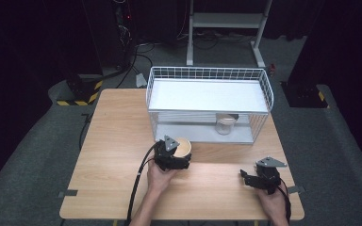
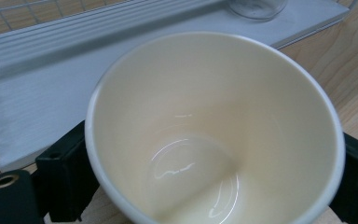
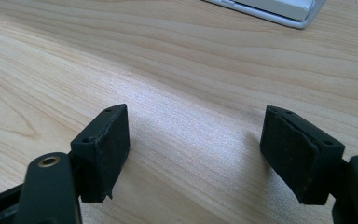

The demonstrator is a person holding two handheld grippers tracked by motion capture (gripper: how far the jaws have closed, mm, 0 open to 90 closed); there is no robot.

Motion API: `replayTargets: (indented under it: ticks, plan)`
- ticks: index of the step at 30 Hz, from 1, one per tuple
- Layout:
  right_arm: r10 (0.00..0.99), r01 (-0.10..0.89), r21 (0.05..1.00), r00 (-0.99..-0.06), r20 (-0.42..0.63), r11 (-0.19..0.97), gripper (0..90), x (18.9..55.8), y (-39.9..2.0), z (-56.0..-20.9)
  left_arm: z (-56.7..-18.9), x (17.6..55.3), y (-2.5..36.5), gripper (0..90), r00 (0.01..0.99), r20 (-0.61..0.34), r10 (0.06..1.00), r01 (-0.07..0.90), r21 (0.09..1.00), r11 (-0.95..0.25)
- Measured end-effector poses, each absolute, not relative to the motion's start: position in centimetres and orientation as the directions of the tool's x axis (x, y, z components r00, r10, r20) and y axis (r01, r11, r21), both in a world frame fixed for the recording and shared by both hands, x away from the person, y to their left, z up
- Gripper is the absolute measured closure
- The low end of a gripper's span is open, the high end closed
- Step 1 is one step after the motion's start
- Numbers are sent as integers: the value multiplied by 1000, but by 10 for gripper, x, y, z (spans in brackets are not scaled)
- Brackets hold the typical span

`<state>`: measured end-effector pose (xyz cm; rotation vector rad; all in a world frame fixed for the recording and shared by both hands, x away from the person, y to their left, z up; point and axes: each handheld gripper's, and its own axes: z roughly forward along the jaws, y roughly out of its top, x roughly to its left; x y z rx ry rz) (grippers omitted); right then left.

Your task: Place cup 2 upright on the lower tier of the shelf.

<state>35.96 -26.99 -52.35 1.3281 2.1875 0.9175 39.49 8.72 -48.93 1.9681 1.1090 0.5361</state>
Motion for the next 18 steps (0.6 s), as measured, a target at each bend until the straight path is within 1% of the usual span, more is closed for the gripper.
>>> replayTargets:
  ticks: [3,8,18]
  plan:
    - [890,613,720,-456,-15,326,246,360,-270,-524,-489,395,87,90,525,-21,851,514,804,-298]
    - [890,613,720,-456,-15,326,246,360,-270,-524,-488,393,85,94,522,8,853,499,808,-313]
    - [890,612,720,-456,-17,327,244,360,-270,-524,-486,391,86,97,531,10,847,493,810,-318]
